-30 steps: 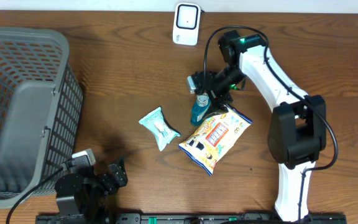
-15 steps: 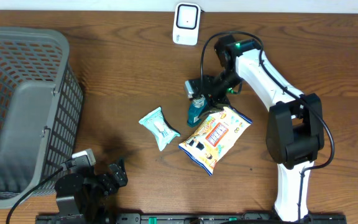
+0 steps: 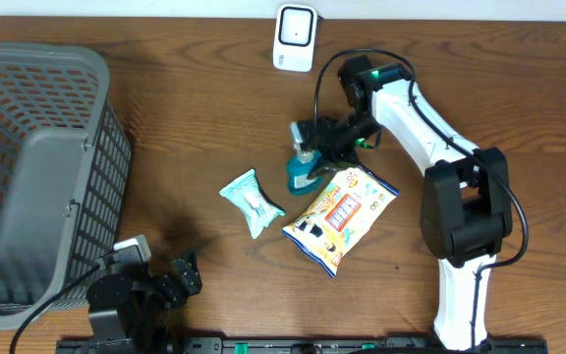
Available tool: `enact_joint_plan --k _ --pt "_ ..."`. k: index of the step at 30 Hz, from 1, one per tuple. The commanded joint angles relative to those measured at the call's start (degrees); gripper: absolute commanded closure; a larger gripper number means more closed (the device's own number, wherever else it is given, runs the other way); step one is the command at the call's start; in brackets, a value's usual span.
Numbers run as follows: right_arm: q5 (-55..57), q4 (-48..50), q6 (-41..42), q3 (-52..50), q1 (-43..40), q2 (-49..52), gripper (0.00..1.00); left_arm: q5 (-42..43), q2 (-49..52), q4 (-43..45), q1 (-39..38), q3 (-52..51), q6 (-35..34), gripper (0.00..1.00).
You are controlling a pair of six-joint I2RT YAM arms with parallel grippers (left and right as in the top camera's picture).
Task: Scan the item barcode
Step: 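Hold the Listerine bottle under the white scanner with the right gripper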
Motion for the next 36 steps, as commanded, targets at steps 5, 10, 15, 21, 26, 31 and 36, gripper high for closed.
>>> enact_joint_plan --k 5,10,15,21,26,31,36 --pt "-2.3 8.1 21.4 -0.2 0.5 0.7 0.56 0.7 -0.1 0.0 0.2 0.0 0.7 0.02" --pt "-2.3 8.2 23.3 -0.2 0.9 0.7 0.56 0.7 -0.1 0.0 0.2 0.0 0.7 0.02" --pt "-2.1 8.1 26.1 -0.2 0.9 0.0 0.62 0.7 -0.1 0.0 0.2 0.0 0.7 0.02" --pt "-2.1 9.4 26.1 -0.2 1.0 -4.0 0.63 0.7 -0.1 0.0 0.2 0.0 0.7 0.02" --pt "-1.3 15.9 27.6 -0.2 1.3 -5.3 0.69 0.7 -0.1 0.0 0.2 0.0 0.7 0.02" --pt "2.0 22.0 33.2 -0.2 2.6 -5.3 0.71 0.7 -0.1 0.0 0.2 0.0 0.7 0.02" --pt "2.0 26.6 36.9 -0.2 3.9 -5.3 0.76 0.7 -0.1 0.0 0.2 0.0 0.7 0.02"
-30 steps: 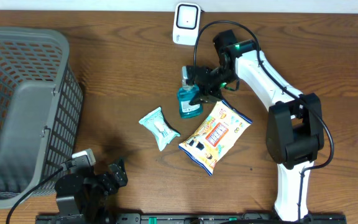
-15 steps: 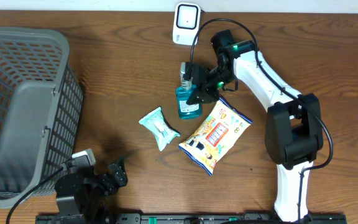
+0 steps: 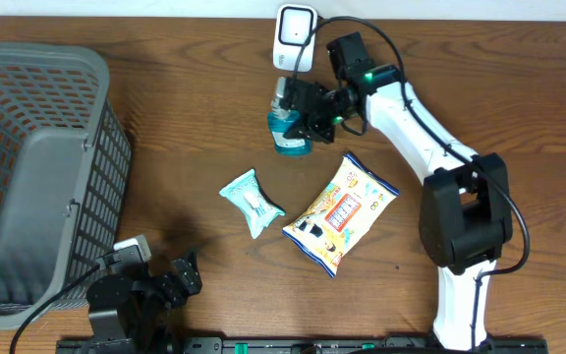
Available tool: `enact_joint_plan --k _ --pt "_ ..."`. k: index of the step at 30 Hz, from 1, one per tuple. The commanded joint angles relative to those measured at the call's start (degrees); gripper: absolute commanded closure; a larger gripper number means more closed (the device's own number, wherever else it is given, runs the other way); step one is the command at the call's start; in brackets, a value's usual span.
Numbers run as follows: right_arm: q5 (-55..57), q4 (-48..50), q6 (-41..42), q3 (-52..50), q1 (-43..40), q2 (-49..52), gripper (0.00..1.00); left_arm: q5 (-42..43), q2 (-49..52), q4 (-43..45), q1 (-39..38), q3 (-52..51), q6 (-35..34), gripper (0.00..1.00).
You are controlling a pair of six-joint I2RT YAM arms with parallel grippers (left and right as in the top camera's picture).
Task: Scan the item barcode
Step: 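Hold the Listerine bottle under the white scanner with the right gripper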
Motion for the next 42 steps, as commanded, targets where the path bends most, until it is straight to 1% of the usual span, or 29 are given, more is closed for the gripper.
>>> enact_joint_plan --k 1,4,10,12,17,21,30,41,42 --pt "-2.1 2.1 4.9 0.4 1.5 -3.1 0.75 0.7 -0.1 0.0 0.2 0.0 0.7 0.02" --pt "-2.1 3.5 6.3 0.3 2.2 -3.0 0.76 0.7 -0.1 0.0 0.2 0.0 0.7 0.02" --pt "-2.0 4.8 6.3 0.3 3.4 -2.3 0.75 0.7 -0.1 0.0 0.2 0.0 0.7 0.02" --pt "-1.9 5.2 6.3 0.3 3.4 -1.8 0.73 0.7 -0.1 0.0 0.2 0.0 0.7 0.02" --pt "-1.9 7.3 6.6 0.3 3.6 0.9 0.73 0.7 -0.1 0.0 0.2 0.0 0.7 0.02" --pt "-1.8 9.6 9.7 0.3 3.7 1.7 0.71 0.7 -0.1 0.0 0.2 0.0 0.7 0.02" --pt "-1.9 9.9 11.0 0.2 4.2 3.4 0.68 0.7 -0.1 0.0 0.2 0.0 0.7 0.02" --pt "-1.0 9.1 12.3 0.2 4.2 3.7 0.62 0.7 -0.1 0.0 0.2 0.0 0.7 0.02" --pt "-1.0 9.0 12.3 0.2 4.1 3.7 0.57 0.7 -0.1 0.0 0.2 0.0 0.7 0.02"
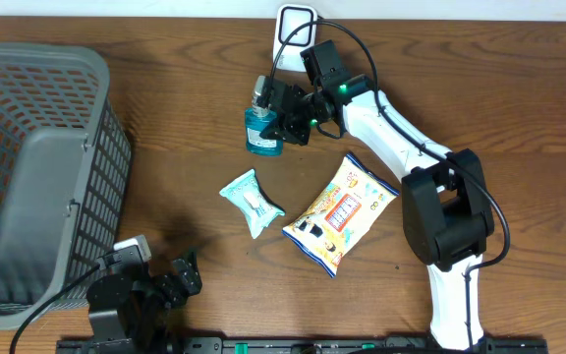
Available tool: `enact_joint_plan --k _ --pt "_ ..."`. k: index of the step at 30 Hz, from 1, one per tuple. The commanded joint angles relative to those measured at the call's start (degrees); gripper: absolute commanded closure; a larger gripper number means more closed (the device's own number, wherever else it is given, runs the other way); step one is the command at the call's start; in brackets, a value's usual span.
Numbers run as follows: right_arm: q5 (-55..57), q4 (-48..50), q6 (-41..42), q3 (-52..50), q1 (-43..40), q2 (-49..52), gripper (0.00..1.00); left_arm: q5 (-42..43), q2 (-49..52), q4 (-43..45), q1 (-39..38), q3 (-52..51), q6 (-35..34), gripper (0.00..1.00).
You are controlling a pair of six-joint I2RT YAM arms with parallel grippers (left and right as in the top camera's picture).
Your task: Scan the item barcode
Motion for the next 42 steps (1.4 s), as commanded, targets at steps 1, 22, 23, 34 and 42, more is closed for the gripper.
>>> enact_joint_plan --k 1,22,23,34,42 --pt "-1.2 -0.4 0.9 0.3 0.2 0.3 0.52 0.7 -0.1 0.0 0.2 0.0 0.7 0.02" --pt "3.2 -11.1 3.9 0.3 -0.3 -12.1 0.01 0.7 -0.1 0.0 0.2 0.0 0.7 0.02" --pt "5.0 -13.3 3.9 0.3 -0.3 -14.3 0.01 0.7 -0.1 0.0 0.2 0.0 0.7 0.02" --pt "4.9 -9.4 4.3 -9.4 -1.0 -29.5 0.01 0.7 -0.1 0.0 0.2 0.0 0.7 0.02" --pt "10.6 23.5 17.4 -25.0 0.0 -25.9 0.01 0.7 -0.1 0.0 0.2 0.0 0.7 0.02"
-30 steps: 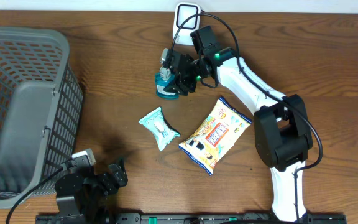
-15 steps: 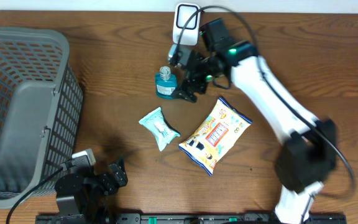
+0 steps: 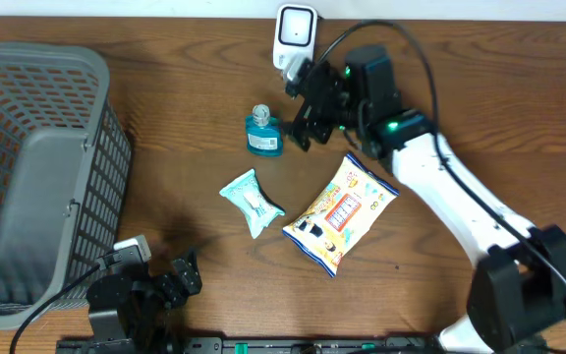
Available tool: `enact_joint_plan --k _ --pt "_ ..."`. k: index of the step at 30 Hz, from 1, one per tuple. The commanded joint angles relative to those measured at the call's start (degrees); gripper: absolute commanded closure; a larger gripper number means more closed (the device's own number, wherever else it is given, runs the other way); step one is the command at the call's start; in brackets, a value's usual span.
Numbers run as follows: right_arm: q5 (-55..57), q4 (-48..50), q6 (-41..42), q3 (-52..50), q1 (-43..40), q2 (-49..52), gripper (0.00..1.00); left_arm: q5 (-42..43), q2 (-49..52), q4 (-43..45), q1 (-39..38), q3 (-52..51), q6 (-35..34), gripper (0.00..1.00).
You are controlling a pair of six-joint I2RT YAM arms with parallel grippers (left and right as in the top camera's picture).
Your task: Scan the item barcode
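Observation:
A small blue bottle [image 3: 261,134] with a clear cap stands on the table, below and left of the white barcode scanner [image 3: 295,35] at the far edge. My right gripper [image 3: 299,111] is just right of the bottle, open and apart from it, with nothing between its fingers. My left gripper [image 3: 183,273] rests low at the front left, far from the bottle; whether its dark fingers are open or shut does not show.
A large grey basket [image 3: 37,172] fills the left side. A teal packet [image 3: 252,202] and a yellow snack bag [image 3: 340,213] lie in front of the bottle. A small orange-and-white item sits at the right edge.
My right gripper has let go of the blue bottle, which now stands on the table. The gripper has opened and drawn back to the right, and the arm's pose has changed.
My right gripper first held the blue bottle next to the snack bag. Then it held the bottle just below the scanner, then further left of it. Now the bottle stands alone there and the gripper is open beside it. The left arm stayed still.

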Motion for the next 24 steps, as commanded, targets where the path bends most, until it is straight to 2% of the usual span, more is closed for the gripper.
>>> enact_joint_plan --k 1,7,14,24 --pt "0.9 1.7 2.0 -1.1 1.5 1.8 0.01 0.7 0.0 0.0 0.2 0.0 0.7 0.02" --pt "-4.8 4.1 -1.6 -1.1 2.9 6.2 0.01 0.7 0.0 0.0 0.2 0.0 0.7 0.02" --pt "-5.7 14.4 0.3 -1.1 3.0 12.2 0.01 0.7 0.0 0.0 0.2 0.0 0.7 0.02" --pt "-7.4 23.3 2.6 -1.0 3.8 16.0 0.01 0.7 0.0 0.0 0.2 0.0 0.7 0.02"
